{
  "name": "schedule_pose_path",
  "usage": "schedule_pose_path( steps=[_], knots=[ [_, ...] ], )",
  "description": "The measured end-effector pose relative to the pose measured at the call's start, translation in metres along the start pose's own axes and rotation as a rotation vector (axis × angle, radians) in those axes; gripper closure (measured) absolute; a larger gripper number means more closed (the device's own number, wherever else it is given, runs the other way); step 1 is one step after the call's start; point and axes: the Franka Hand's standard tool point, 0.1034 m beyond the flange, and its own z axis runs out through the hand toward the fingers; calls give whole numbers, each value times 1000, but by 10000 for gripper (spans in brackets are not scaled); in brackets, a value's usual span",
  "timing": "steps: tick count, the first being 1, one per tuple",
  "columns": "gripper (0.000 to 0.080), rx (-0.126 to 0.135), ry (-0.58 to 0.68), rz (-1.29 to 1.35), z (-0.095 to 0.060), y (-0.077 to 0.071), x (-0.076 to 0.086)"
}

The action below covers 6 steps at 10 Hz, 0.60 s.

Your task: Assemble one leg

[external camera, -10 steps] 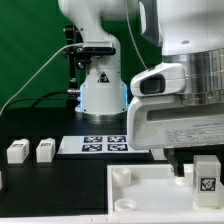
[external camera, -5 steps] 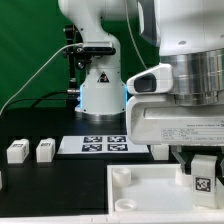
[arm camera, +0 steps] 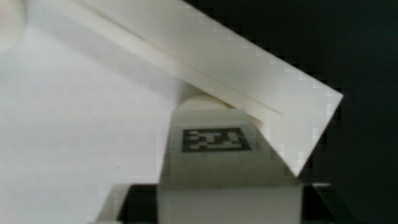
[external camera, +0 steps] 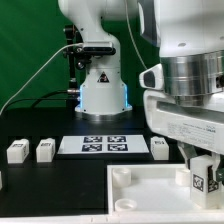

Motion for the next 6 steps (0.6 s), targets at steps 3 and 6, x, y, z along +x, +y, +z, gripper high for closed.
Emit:
schedule_pose_path(
  steps=[3, 6],
  knots=[
    [503, 28, -25, 258, 1, -2, -3],
    [471, 27, -16, -64, 0, -1, -1]
  ],
)
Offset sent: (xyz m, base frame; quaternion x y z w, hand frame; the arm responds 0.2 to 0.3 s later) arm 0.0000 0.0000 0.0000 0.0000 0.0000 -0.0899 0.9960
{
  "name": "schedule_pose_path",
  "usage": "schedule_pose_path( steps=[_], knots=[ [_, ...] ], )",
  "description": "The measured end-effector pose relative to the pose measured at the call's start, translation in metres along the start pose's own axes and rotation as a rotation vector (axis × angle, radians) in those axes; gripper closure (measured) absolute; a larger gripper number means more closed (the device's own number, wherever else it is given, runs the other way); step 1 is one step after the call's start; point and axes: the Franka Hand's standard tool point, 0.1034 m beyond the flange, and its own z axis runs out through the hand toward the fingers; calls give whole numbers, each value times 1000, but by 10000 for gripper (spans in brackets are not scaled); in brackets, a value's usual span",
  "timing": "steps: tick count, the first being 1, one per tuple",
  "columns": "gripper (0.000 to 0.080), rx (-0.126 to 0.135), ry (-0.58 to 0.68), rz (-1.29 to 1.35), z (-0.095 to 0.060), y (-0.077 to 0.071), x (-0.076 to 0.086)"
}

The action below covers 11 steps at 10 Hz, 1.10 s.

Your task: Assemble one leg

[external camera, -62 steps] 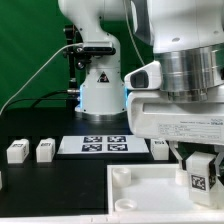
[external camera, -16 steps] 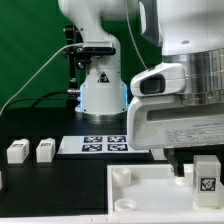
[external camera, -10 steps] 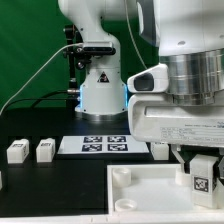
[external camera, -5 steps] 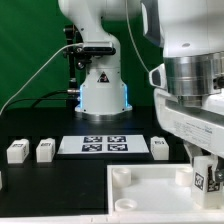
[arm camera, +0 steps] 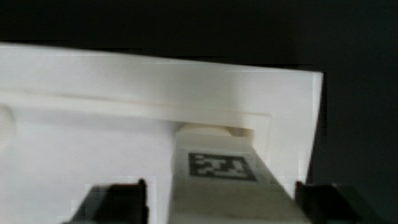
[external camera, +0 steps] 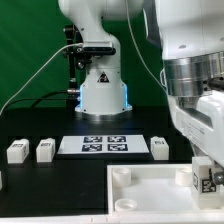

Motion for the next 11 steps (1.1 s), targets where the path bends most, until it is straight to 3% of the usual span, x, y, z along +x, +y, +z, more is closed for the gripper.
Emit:
schedule_pose_path(
  steps=[1, 2, 9, 10, 11],
  knots=[
    [262, 0, 0, -155, -1, 1, 3],
    [182, 1, 3, -309, -1, 1, 7],
    [154, -20, 22, -1049, -1, 2, 13],
    [263, -16, 20, -968, -1, 2, 12],
    [263, -12, 18, -917, -1, 2, 11]
  ],
)
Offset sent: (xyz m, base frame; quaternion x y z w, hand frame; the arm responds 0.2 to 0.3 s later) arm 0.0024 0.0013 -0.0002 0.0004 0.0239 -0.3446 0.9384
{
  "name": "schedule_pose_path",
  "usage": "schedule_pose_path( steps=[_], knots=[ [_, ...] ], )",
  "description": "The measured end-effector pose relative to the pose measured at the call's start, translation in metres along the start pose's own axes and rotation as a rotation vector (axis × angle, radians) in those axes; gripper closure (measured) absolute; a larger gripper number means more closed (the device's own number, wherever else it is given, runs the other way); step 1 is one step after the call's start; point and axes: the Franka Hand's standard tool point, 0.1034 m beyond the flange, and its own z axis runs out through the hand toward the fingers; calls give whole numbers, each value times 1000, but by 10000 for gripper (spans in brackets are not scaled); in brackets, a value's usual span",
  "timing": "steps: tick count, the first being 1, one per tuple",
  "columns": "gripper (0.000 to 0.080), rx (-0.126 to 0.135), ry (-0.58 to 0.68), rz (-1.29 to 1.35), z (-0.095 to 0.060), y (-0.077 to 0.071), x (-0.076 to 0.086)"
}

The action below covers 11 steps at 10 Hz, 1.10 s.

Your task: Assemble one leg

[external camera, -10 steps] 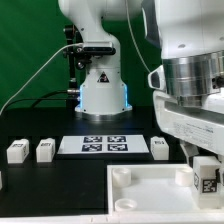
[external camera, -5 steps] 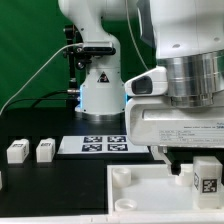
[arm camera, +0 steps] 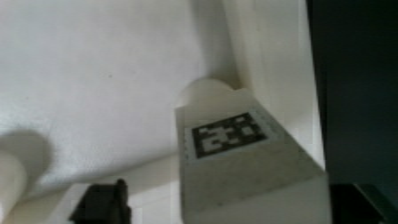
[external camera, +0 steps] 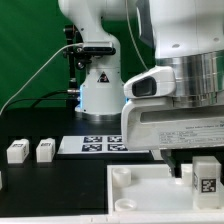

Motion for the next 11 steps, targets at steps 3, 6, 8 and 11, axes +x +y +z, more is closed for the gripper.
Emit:
schedule_pose_path(
  steps=[3, 6, 8, 11],
  knots=[
    [506, 4, -2, 262, 0, -1, -1],
    [506, 7, -7, 571, 1, -1, 0],
    [506, -6, -10, 866, 0, -1, 0],
    [506, 20, -25, 1341, 2, 1, -1]
  ],
)
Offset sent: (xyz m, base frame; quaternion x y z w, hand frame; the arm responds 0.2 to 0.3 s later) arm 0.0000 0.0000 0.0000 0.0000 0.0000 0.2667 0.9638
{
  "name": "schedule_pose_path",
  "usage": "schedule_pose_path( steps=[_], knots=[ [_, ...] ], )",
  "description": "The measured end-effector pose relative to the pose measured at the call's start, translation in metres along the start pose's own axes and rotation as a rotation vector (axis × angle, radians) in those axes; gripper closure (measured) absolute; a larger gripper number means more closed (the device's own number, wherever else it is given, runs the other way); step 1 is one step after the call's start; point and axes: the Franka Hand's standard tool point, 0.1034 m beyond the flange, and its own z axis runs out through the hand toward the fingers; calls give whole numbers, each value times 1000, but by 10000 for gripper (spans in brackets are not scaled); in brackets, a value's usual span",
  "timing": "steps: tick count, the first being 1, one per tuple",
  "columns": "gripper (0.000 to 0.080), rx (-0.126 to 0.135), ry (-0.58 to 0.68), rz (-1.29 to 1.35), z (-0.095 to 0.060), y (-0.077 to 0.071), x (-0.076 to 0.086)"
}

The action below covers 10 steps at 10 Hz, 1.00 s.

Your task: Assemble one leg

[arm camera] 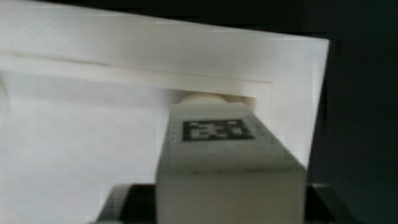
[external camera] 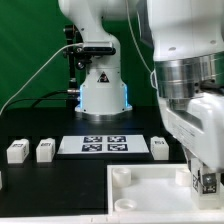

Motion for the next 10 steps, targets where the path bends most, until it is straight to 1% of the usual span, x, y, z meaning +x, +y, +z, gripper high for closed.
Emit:
schedule_pose_path(
  steps=[1, 2, 3, 4, 5, 6, 7, 8, 9, 10],
  knots=[
    [506, 0, -12, 141, 0, 0, -1],
    [506, 1, -11, 211, 0, 0, -3],
    [506, 1, -10, 158, 0, 0, -3],
    [437, 1, -10, 134, 0, 1, -3],
    [263, 0, -10, 133, 1, 1, -4],
    [263, 10, -1, -37, 2, 1, -2],
    [175, 8, 2, -224, 3, 2, -2],
    [155, 5, 4, -365, 3, 3, -7],
    [155, 3, 4, -471, 4, 4, -10],
    [151, 3, 5, -595, 4, 4, -8]
  ],
)
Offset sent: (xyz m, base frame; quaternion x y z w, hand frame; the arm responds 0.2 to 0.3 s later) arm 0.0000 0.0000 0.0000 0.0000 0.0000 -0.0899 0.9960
